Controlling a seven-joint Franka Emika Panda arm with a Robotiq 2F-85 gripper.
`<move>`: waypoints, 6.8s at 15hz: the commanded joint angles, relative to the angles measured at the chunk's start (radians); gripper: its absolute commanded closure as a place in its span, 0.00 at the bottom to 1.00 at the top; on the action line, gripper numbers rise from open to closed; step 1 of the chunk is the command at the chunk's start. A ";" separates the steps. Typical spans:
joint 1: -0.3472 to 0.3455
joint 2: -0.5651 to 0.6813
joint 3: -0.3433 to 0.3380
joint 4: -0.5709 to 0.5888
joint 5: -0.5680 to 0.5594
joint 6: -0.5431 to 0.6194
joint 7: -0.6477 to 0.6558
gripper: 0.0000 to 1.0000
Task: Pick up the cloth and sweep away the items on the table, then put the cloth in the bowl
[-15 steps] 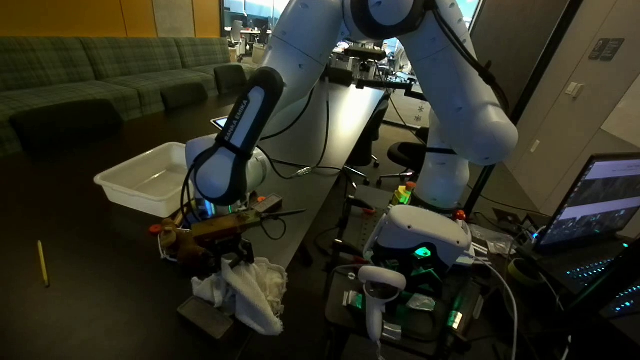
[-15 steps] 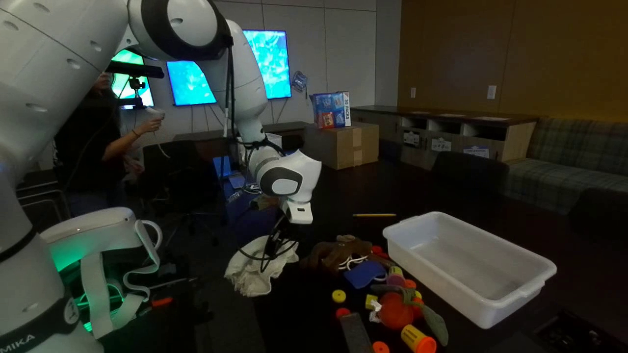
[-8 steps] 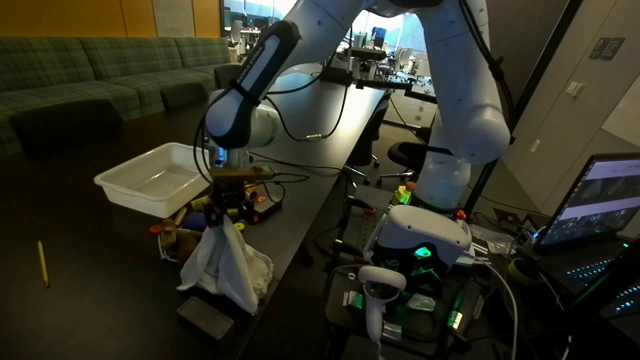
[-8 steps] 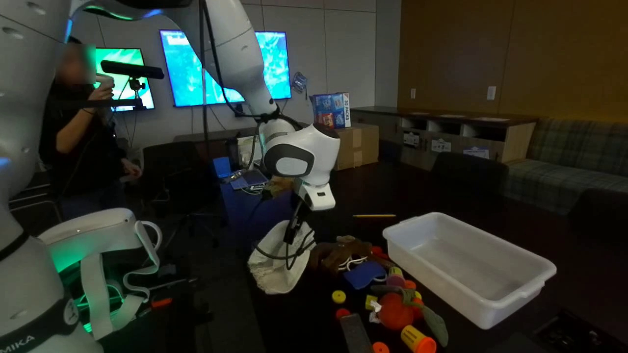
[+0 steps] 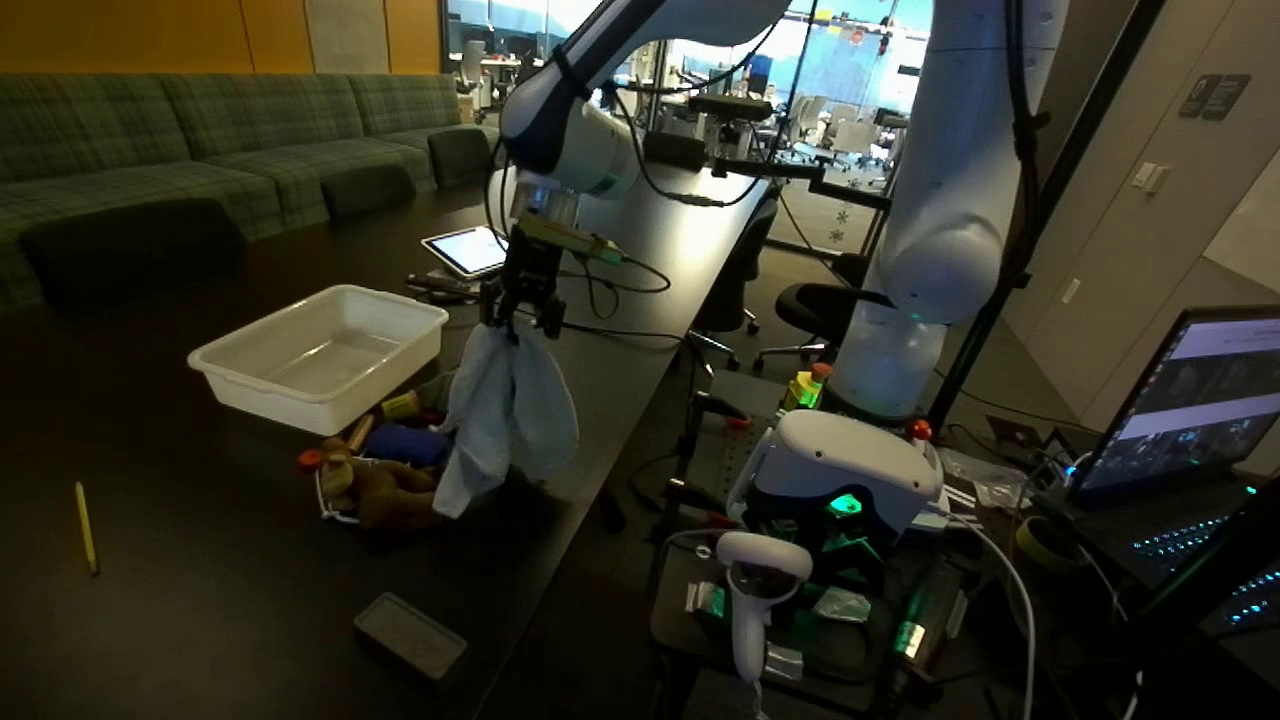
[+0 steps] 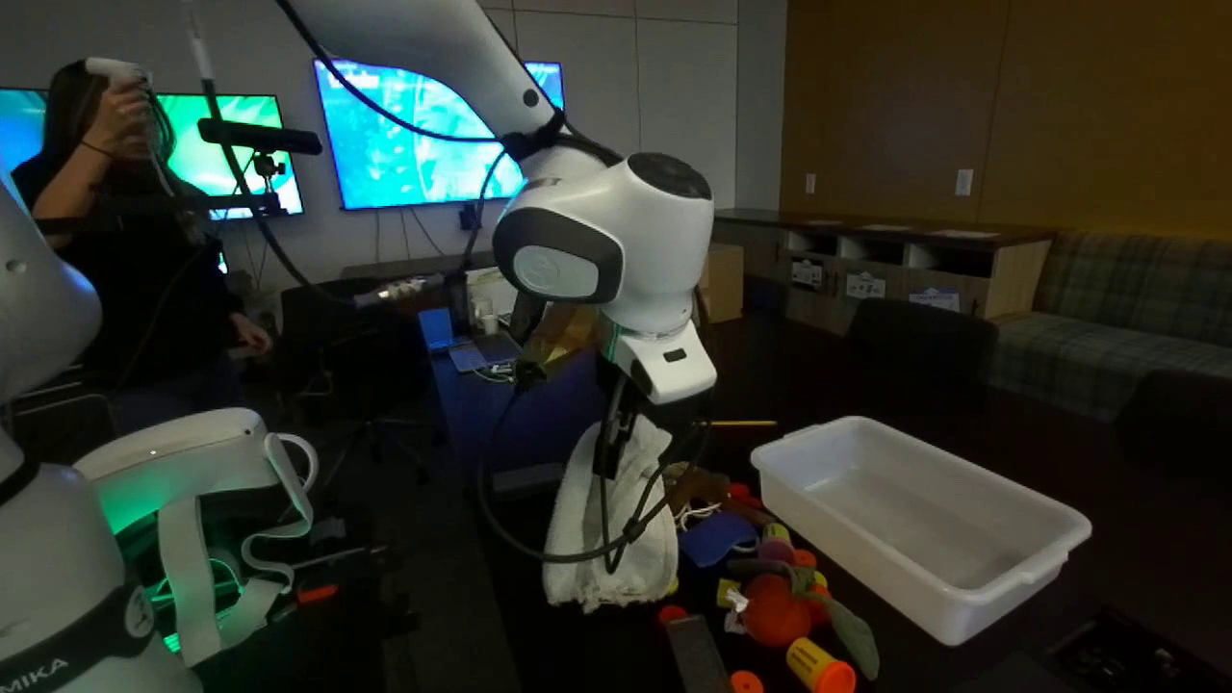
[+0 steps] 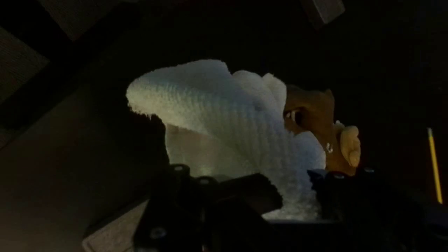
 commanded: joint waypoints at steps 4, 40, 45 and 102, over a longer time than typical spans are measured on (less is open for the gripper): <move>-0.073 -0.294 -0.203 -0.033 -0.076 -0.147 0.000 0.98; -0.153 0.725 -0.232 0.527 -0.299 0.202 0.064 0.72; -0.144 0.710 -0.222 0.510 -0.343 0.137 0.008 0.44; 0.325 0.714 -0.335 0.272 -0.436 0.396 0.380 0.94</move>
